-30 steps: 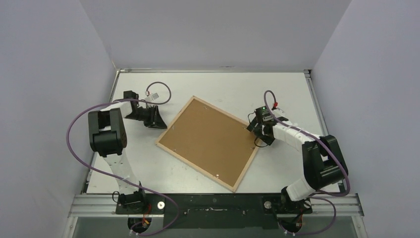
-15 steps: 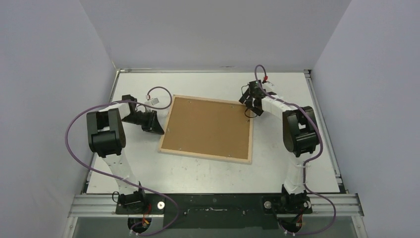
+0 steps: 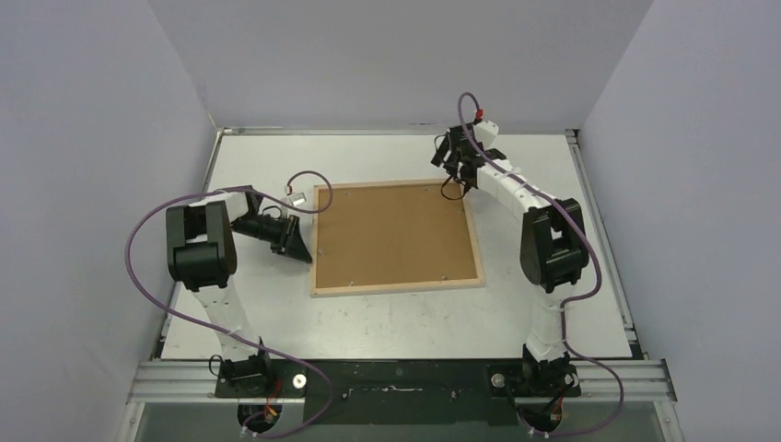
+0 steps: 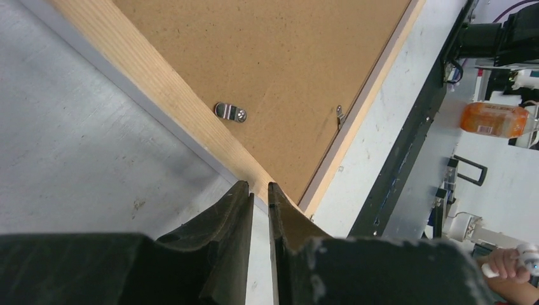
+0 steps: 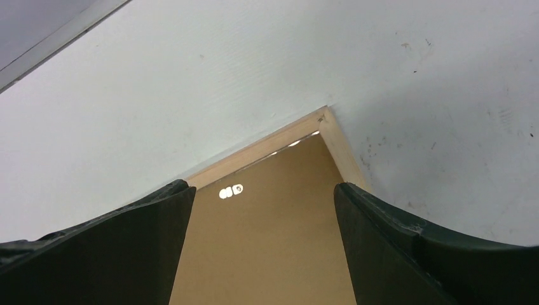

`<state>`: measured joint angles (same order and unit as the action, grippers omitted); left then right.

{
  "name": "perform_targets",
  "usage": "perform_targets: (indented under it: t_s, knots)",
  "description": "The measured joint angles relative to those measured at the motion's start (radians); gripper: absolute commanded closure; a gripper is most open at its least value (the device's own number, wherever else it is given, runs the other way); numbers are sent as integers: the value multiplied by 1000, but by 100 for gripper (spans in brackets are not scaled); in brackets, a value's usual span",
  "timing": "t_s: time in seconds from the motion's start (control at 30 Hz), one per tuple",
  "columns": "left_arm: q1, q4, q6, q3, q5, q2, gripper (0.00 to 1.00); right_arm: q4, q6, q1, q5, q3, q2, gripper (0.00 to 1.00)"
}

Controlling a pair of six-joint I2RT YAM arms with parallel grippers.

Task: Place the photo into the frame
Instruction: Adjust the photo frame at the center of the board.

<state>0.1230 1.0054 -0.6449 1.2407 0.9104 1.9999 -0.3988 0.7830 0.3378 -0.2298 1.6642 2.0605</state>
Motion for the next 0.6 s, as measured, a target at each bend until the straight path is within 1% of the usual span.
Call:
perform_targets:
  t_s: [0.07,0.13,0.2,0.27,0.37,0.47,0.53,0.6]
  knots:
    - [10,-3,4,-8,10,0,86,4,-16,27,-27,-39,-64,19]
    - [18,-6,13,-17,18,0,87,41,-22,63,-16,-101,-142,22]
    - [24,-15,33,-24,29,0,88,99,-12,113,36,-172,-217,25]
    - [31,-32,64,-27,42,0,88,155,8,171,95,-208,-243,29]
    - [44,-84,129,-33,60,0,88,225,34,262,164,-212,-202,38]
    - [52,-158,204,-53,63,-3,89,302,60,349,238,-211,-103,51]
    - [56,-205,255,-69,61,-4,89,341,74,396,298,-201,-21,62]
    - [56,-246,304,-76,58,-4,89,378,86,425,365,-188,56,68]
